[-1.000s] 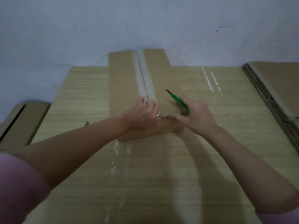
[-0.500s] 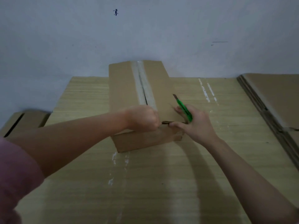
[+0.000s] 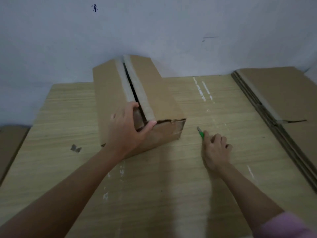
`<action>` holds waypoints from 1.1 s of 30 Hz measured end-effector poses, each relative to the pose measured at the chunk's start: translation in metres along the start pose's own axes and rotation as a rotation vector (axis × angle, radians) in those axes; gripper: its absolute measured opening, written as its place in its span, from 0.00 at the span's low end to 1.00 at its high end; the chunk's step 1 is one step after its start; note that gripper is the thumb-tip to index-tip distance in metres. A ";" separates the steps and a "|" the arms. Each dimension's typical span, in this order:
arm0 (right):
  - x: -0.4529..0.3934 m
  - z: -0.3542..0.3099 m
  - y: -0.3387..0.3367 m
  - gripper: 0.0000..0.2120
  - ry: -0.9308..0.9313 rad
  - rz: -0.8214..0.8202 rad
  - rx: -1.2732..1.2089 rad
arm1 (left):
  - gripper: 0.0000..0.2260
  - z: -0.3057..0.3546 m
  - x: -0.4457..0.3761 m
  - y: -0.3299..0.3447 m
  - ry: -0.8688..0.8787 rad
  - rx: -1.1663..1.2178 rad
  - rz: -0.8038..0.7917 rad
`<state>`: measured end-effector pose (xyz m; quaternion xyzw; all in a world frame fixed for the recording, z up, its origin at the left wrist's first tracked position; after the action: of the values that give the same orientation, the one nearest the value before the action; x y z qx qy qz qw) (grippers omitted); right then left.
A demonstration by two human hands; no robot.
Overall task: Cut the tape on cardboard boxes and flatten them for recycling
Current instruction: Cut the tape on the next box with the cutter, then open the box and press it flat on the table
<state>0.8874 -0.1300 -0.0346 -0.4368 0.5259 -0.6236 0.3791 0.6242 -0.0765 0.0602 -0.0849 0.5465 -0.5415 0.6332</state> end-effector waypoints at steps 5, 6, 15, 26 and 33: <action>0.016 -0.023 -0.013 0.22 -0.167 0.542 -0.261 | 0.20 -0.007 0.004 0.008 0.059 -0.008 -0.048; 0.022 -0.037 -0.020 0.21 -0.317 0.638 -0.326 | 0.20 -0.007 0.004 0.009 0.068 0.021 -0.069; 0.018 -0.100 -0.087 0.20 -0.777 0.797 -0.412 | 0.26 -0.019 -0.013 -0.002 0.241 -0.036 -0.328; -0.007 -0.105 -0.101 0.40 -0.214 0.383 -0.286 | 0.27 -0.010 -0.053 -0.105 0.162 -0.531 -0.346; -0.009 -0.104 -0.103 0.44 -0.140 0.312 -0.276 | 0.20 -0.051 -0.013 -0.098 -0.303 -0.491 -0.682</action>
<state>0.7907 -0.0710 0.0586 -0.4402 0.6400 -0.4477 0.4429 0.5279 -0.0808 0.1168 -0.4862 0.5007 -0.5550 0.4526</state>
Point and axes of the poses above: each hand's wrist, its own x-axis away from the middle knuckle, its own y-axis out of the palm, z = x × y, the point moved 2 cm from there along -x, towards the middle knuckle, and after that the axes turned 3 degrees about x, right-handed, at the moved point
